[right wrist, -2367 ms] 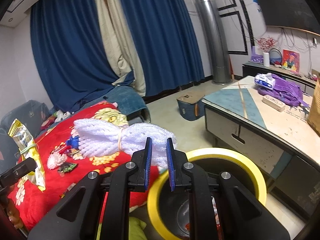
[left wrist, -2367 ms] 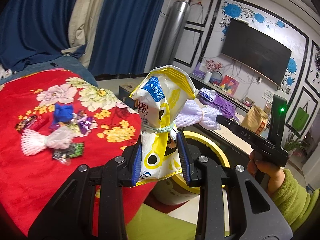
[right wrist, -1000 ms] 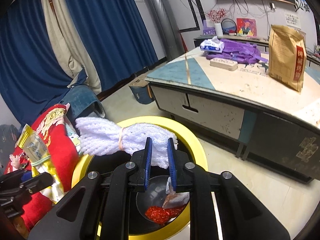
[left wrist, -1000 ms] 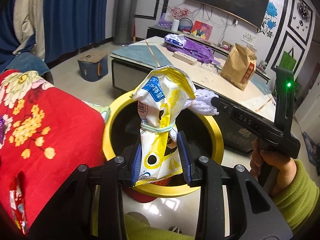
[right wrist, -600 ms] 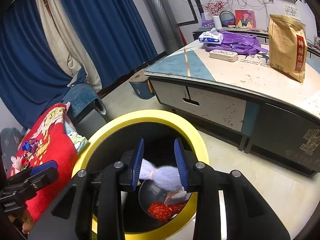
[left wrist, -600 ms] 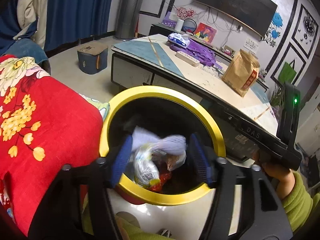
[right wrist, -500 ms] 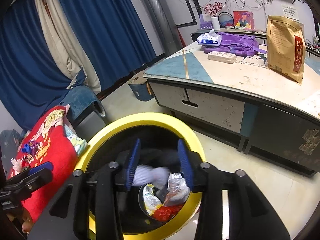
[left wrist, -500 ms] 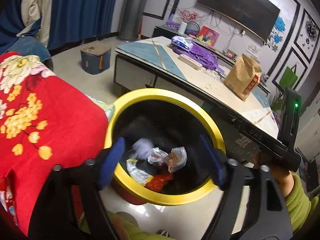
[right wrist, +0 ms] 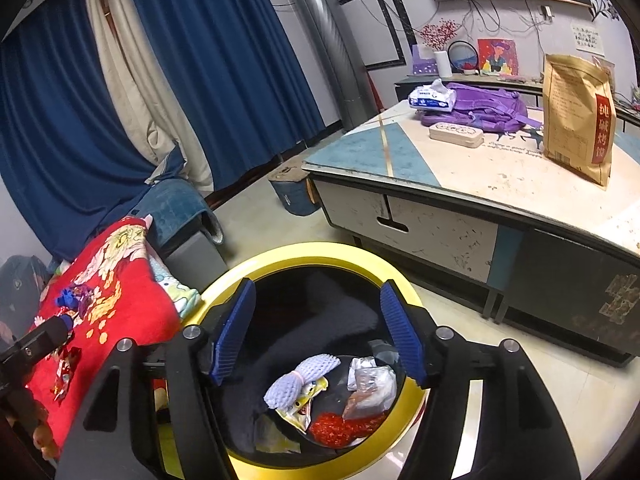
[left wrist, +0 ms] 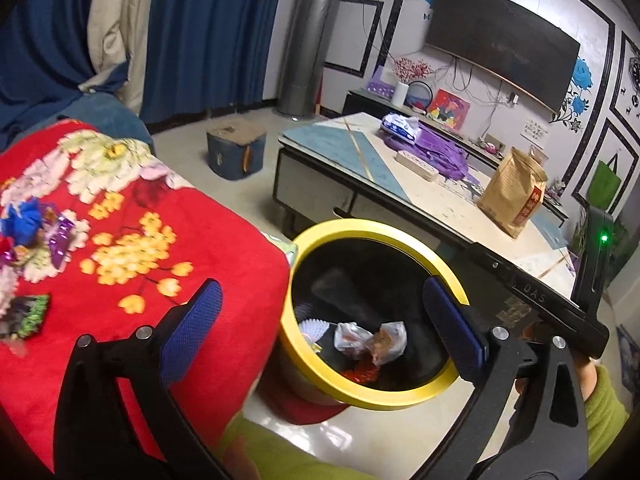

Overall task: Collect trash
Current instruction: 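Open both tools to drop the chip bag and foam net into the bin, then move both tools back toward the remaining wrappers on the bedspread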

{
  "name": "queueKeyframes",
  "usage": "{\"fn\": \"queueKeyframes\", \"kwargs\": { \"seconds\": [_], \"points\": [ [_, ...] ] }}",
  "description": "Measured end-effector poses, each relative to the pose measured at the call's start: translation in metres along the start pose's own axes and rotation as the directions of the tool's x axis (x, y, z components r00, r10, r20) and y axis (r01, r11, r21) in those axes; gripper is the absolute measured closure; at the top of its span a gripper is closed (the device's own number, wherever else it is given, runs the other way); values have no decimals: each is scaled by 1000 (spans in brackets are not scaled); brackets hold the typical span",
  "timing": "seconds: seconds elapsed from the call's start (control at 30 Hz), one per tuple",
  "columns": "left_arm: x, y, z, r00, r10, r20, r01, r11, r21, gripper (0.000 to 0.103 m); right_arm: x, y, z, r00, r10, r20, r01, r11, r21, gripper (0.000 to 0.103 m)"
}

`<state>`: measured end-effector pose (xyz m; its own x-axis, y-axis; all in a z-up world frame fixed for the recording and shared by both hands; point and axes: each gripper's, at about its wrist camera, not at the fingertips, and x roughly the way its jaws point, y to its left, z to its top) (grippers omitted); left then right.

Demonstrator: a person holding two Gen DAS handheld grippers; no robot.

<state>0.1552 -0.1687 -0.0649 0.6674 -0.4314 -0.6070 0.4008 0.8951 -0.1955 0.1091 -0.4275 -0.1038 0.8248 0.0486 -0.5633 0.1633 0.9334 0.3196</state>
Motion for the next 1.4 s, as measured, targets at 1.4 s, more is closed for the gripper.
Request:
{"fn": "queueKeyframes", "kwargs": {
  "seconds": [1.4],
  "points": [
    [-140, 146, -13, 907, 360, 219, -276, 900, -337, 11, -24, 216, -22, 922, 330, -203, -382, 862, -333, 24]
  ]
}}
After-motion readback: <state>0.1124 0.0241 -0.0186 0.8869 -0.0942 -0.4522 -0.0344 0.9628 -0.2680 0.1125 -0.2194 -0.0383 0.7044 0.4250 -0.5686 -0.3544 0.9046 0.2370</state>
